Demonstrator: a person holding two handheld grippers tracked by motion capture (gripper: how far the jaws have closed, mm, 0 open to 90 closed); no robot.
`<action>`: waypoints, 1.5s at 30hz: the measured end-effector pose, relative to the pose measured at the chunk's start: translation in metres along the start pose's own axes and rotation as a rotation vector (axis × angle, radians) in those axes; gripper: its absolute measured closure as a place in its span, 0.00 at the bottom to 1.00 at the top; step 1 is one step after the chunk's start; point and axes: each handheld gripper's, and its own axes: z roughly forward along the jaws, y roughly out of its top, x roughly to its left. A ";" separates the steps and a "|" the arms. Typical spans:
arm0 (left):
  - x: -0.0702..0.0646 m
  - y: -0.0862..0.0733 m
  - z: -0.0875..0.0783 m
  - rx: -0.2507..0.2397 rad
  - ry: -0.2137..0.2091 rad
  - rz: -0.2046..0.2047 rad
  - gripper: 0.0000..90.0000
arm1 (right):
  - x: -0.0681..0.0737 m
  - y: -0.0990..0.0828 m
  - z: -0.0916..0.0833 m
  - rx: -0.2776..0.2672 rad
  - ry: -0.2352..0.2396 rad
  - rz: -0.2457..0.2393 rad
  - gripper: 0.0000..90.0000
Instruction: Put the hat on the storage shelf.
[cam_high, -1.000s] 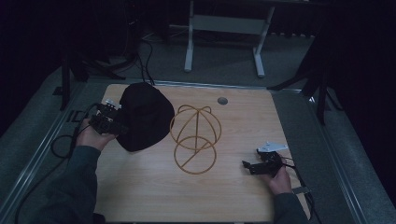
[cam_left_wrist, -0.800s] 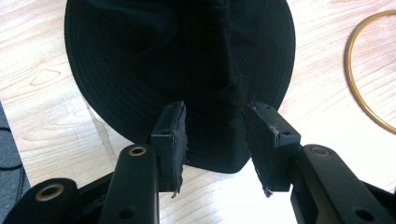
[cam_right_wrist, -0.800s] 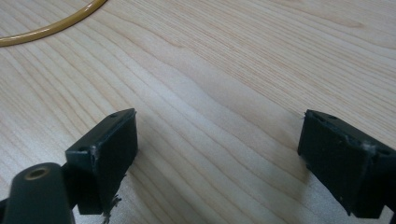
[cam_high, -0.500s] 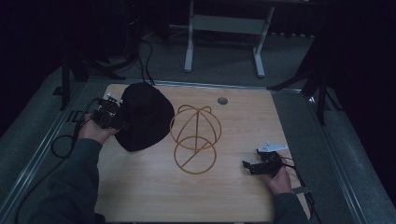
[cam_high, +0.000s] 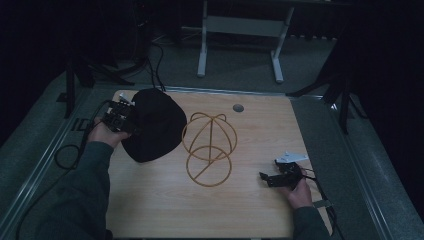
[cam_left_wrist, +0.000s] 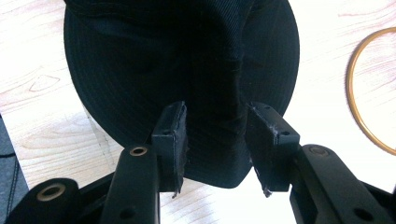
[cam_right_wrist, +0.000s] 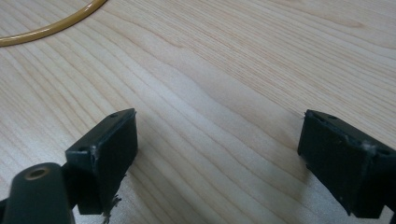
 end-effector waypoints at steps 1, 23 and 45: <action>-0.001 0.001 0.000 0.003 0.000 0.003 0.65 | 0.000 0.000 0.000 0.000 0.000 0.001 0.13; -0.001 0.034 0.015 0.115 -0.020 -0.028 0.71 | 0.000 0.000 0.000 0.000 0.000 0.001 0.13; -0.002 0.057 0.036 0.196 0.030 -0.052 0.72 | 0.000 0.000 0.000 0.000 0.000 0.001 0.13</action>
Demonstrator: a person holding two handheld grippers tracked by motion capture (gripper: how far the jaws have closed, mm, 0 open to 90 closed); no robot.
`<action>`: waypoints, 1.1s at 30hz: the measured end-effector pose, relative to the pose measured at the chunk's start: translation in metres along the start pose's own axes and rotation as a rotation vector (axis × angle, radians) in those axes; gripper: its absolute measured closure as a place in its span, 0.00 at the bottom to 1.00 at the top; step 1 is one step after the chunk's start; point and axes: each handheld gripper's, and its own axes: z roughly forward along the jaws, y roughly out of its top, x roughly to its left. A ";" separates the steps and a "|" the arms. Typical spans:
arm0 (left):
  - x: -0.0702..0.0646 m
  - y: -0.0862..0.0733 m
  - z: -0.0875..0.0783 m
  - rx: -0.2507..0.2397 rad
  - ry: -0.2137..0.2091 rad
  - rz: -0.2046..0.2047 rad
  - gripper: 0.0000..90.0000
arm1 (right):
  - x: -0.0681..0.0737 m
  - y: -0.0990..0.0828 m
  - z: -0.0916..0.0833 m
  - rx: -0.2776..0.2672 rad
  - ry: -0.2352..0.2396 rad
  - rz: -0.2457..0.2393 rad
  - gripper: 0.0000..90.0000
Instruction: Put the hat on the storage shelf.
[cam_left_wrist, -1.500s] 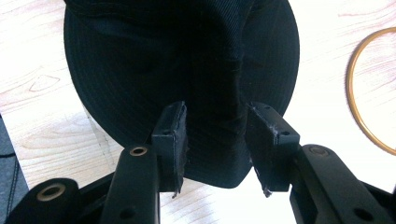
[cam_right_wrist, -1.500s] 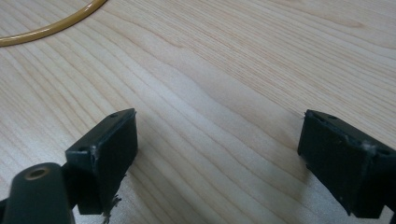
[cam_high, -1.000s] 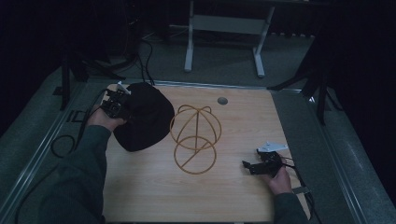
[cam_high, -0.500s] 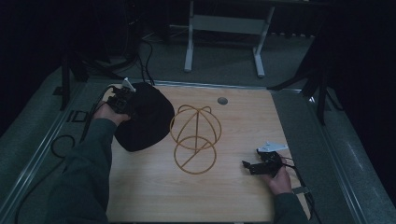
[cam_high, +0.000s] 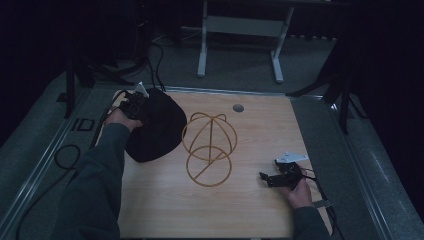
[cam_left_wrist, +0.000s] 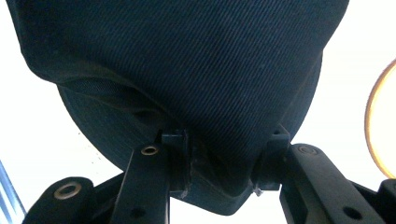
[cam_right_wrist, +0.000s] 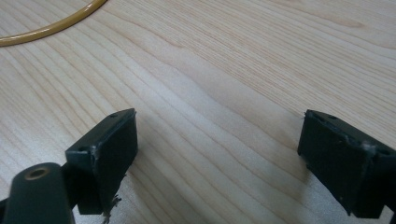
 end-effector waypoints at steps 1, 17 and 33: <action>0.000 0.001 0.001 0.002 0.002 -0.005 0.73 | 0.000 0.000 0.000 0.000 0.000 -0.001 0.13; 0.002 0.001 0.003 0.017 0.023 0.015 0.95 | 0.000 0.000 0.000 0.000 0.000 0.000 0.13; 0.007 -0.011 -0.012 0.005 0.026 0.053 0.96 | 0.000 0.000 0.000 -0.001 0.000 -0.001 0.13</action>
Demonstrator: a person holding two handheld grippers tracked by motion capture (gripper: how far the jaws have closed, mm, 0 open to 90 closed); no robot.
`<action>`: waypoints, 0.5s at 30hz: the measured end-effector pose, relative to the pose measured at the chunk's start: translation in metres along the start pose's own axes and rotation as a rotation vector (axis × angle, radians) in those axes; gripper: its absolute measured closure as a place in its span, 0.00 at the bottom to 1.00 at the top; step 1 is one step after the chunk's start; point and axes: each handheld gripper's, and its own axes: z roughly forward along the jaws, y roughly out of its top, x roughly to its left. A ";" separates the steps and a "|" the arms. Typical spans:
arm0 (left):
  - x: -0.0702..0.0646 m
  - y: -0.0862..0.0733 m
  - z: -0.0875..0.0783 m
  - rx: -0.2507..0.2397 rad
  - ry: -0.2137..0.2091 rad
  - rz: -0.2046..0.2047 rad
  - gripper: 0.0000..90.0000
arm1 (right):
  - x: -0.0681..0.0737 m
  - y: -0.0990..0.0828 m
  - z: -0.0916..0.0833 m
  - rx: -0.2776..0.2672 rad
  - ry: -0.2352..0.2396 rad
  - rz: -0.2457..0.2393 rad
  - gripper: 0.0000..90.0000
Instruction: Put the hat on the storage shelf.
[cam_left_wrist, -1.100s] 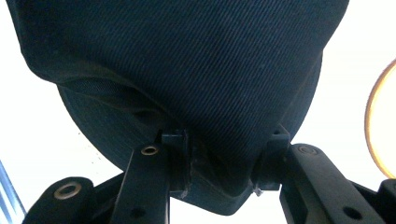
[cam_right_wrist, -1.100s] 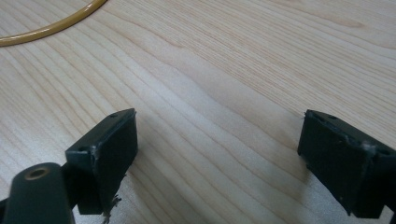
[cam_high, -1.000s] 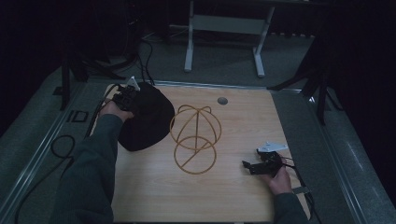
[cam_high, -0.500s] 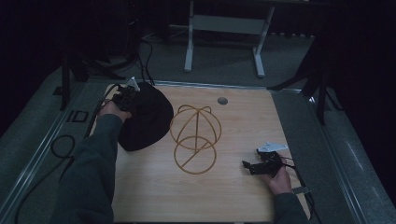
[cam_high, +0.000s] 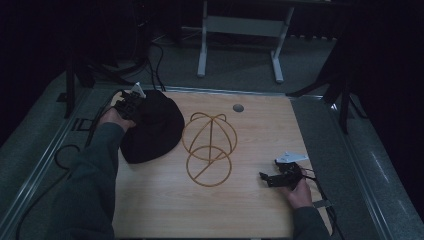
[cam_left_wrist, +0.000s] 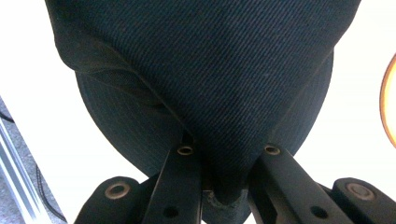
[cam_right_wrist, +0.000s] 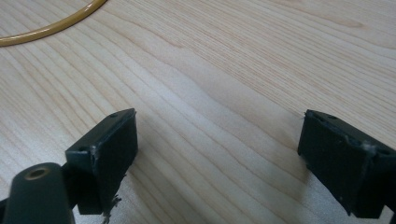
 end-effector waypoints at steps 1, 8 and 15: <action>0.000 -0.001 -0.001 0.000 0.001 0.003 0.96 | 0.000 0.000 0.000 0.000 0.000 0.000 0.13; 0.000 -0.005 -0.006 -0.001 0.005 0.019 0.96 | 0.000 0.000 0.000 0.000 0.000 0.000 0.13; 0.001 -0.009 -0.013 -0.010 -0.004 0.030 0.96 | 0.000 0.000 0.000 0.001 -0.001 0.000 0.13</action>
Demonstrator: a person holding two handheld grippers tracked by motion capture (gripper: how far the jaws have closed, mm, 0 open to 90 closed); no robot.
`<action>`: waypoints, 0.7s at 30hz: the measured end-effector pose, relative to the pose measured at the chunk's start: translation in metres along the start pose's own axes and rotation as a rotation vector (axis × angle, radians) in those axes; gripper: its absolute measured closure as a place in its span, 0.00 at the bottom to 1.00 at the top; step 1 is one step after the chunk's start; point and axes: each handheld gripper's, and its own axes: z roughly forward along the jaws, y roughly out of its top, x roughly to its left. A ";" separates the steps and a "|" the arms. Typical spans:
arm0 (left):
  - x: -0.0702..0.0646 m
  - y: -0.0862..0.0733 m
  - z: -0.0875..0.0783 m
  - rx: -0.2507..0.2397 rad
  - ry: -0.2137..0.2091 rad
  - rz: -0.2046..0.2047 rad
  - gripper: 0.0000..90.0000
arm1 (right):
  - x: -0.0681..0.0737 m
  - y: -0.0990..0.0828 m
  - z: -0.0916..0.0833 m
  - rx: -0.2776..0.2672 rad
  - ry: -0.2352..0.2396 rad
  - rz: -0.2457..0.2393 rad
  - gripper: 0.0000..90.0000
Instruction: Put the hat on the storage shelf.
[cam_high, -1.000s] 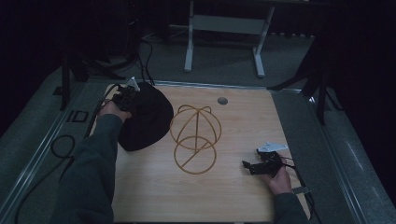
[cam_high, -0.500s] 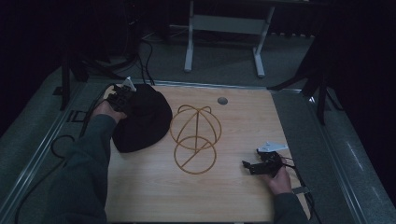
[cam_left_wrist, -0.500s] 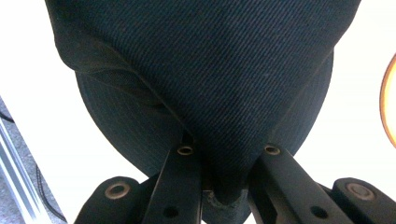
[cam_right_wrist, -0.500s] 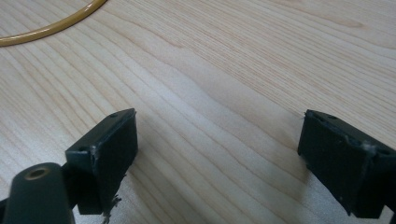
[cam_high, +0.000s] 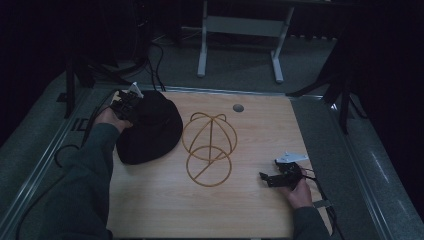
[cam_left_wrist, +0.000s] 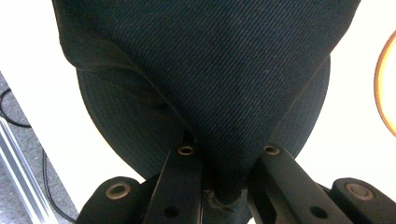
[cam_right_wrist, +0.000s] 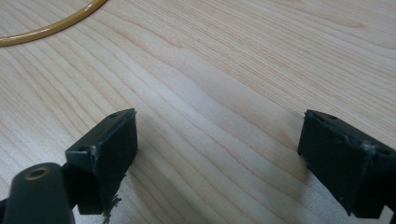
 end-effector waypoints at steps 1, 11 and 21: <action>0.000 -0.001 -0.001 -0.005 -0.001 -0.001 0.96 | 0.000 0.000 0.000 0.000 0.000 0.000 0.13; 0.001 -0.006 -0.011 -0.034 -0.028 0.004 0.96 | 0.000 0.000 0.000 -0.001 0.000 -0.001 0.13; 0.002 -0.013 -0.024 -0.065 -0.058 0.027 0.96 | 0.000 0.000 0.000 -0.001 0.000 -0.001 0.13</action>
